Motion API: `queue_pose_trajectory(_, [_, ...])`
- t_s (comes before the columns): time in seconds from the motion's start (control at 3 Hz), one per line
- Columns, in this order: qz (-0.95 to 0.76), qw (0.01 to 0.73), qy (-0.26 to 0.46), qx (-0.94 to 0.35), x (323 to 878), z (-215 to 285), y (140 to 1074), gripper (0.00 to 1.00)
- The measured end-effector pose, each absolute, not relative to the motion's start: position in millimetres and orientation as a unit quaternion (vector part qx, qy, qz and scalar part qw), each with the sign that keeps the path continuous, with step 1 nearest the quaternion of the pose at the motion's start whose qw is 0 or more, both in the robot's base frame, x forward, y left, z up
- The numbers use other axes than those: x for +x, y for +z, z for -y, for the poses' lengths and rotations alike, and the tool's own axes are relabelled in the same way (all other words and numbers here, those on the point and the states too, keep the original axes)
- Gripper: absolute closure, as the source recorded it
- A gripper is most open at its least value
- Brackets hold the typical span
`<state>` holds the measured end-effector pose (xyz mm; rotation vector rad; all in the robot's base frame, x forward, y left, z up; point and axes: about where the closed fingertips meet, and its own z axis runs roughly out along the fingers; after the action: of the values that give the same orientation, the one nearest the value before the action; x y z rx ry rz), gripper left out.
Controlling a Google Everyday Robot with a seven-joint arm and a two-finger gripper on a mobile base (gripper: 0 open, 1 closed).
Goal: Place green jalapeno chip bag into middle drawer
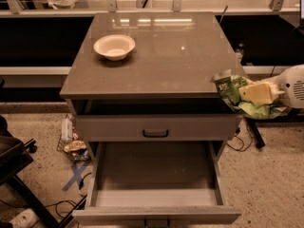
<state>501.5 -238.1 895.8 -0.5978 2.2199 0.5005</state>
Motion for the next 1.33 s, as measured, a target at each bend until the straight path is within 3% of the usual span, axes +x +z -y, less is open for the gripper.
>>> queue_pose_trajectory(1.33, [-0.835, 0.397, 0.303, -0.231, 442, 216, 620, 1.00])
